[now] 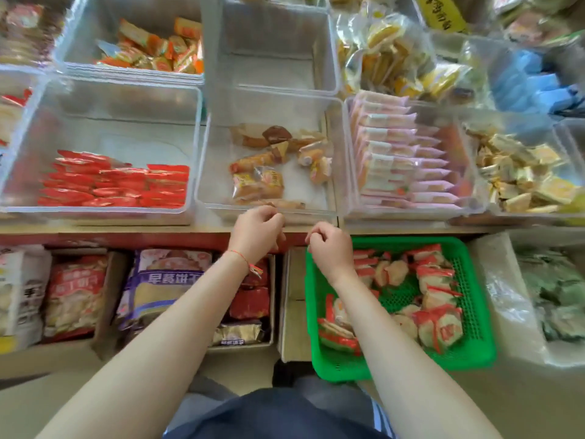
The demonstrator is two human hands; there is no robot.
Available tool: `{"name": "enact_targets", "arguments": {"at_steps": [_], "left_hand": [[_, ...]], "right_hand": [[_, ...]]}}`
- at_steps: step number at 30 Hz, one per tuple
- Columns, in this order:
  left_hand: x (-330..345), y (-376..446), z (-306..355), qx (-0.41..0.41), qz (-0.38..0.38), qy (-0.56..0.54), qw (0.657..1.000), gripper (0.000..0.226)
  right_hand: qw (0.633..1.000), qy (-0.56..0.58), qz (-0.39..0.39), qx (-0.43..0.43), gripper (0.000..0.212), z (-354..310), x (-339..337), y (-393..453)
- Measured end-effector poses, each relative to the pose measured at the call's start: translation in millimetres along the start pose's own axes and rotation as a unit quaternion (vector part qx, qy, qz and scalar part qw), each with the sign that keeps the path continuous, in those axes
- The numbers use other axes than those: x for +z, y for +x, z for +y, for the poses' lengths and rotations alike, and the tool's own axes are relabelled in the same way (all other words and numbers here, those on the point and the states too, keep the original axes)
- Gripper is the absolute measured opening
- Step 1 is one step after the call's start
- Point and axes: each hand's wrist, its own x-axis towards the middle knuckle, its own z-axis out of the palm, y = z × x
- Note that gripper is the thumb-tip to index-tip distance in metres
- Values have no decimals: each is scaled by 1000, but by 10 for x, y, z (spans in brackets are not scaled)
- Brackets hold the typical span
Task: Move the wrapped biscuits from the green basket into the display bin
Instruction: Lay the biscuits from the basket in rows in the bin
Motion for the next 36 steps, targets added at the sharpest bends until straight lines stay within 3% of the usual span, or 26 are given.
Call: {"name": "enact_targets", "arguments": {"at_steps": [4, 8, 12, 16, 18, 19, 21, 23, 25, 29, 31, 33, 36], "left_hand": [[1020, -94, 45, -36, -99, 56, 993, 19], [1733, -47, -53, -104, -161, 76, 979, 16], [2200, -12, -215, -140, -207, 181, 951, 33], [2393, -139, -534, -179, -259, 323, 893, 58], [2432, -223, -667, -181, -272, 358, 875, 62], [2444, -263, -706, -186, -270, 349, 878, 63], [2460, -322, -751, -184, -240, 320, 898, 64], [2467, -356, -753, -173, -183, 297, 921, 66], [2471, -346, -762, -189, -119, 247, 943, 70], [2431, -221, -809, -307, -58, 75, 947, 75], [2404, -213, -789, -337, -65, -9, 939, 59], [2390, -213, -777, -339, -68, -29, 938, 44], [2408, -192, -771, -348, -51, -55, 934, 39]], "right_hand": [[991, -66, -23, 112, 18, 998, -515, 44], [959, -124, -195, 162, 19, 1661, -671, 85], [915, -141, -346, 153, 40, 1986, -706, -6], [895, -139, -392, 161, 93, 2234, -716, -189], [880, -171, -415, 157, 104, 2295, -740, -235], [871, -189, -423, 161, 99, 2311, -761, -243], [871, -211, -417, 149, 64, 2316, -811, -252], [886, -199, -396, 134, 28, 2310, -868, -237], [904, -178, -369, 125, 11, 2310, -925, -217], [930, -136, -316, 126, 9, 2269, -1069, -134], [941, -119, -293, 116, 10, 2241, -1150, -77], [952, -68, -272, 119, 8, 2202, -1227, -32], [962, 2, -237, 139, 7, 2179, -1300, 17]]}}
